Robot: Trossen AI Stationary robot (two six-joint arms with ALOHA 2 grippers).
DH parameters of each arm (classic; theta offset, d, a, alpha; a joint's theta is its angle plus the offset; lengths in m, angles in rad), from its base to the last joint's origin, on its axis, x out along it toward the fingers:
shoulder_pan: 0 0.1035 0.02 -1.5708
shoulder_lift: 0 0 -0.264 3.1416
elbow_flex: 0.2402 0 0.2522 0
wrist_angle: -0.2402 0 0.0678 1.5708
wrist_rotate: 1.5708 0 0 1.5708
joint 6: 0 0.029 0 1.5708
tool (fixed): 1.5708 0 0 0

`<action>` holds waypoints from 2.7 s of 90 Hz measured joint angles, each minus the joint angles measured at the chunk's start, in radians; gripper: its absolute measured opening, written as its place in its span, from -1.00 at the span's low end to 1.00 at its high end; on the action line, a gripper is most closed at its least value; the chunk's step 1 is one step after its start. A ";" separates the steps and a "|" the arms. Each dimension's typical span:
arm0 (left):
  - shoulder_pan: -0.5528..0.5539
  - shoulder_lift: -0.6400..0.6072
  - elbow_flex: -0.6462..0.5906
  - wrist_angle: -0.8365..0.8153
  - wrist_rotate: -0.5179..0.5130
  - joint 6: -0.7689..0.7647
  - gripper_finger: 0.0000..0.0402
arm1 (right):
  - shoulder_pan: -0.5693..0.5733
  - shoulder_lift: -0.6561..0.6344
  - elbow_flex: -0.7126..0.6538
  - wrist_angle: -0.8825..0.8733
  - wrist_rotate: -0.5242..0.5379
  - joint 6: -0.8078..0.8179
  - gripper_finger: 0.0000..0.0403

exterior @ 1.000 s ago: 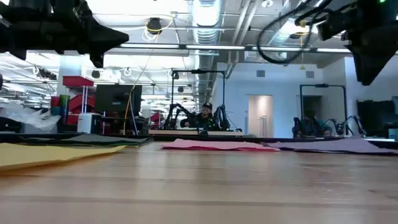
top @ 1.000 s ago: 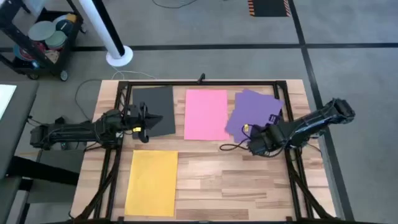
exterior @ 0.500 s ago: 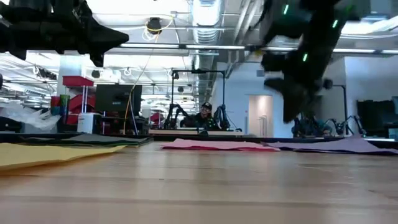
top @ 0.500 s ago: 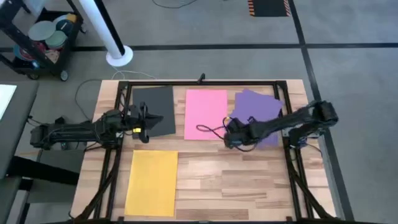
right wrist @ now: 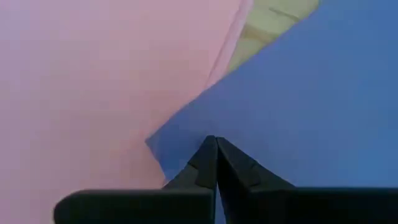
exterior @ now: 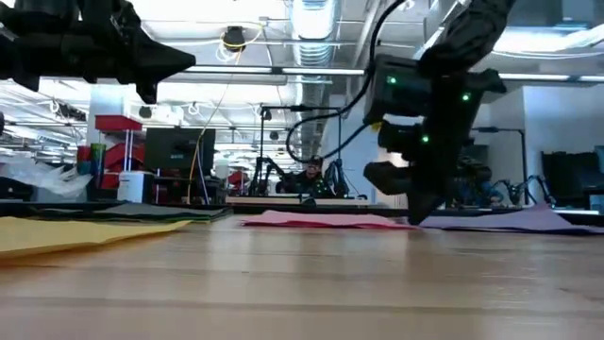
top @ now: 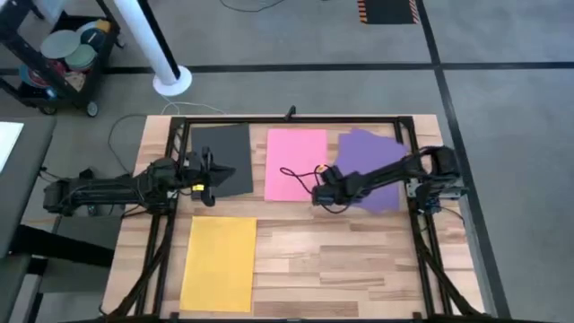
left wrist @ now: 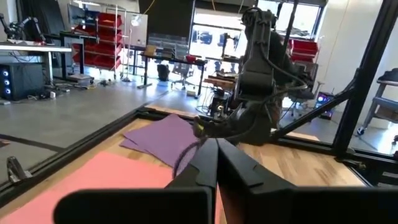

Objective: Organize paper
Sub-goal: Stack the purple paper on top of the purple paper

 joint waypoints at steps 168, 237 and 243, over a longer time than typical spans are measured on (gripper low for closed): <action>0.000 0.000 0.000 -0.022 -0.005 0.012 -1.00 | 0.039 -0.120 -0.013 -0.065 -0.195 -0.067 -1.00; 0.000 0.000 0.000 -0.022 -0.005 0.013 -1.00 | 0.079 -0.131 0.009 -0.261 -0.252 -0.054 -1.00; 0.000 0.000 0.000 -0.022 -0.005 0.013 -1.00 | 0.092 -0.131 0.046 -0.259 -0.219 -0.092 -1.00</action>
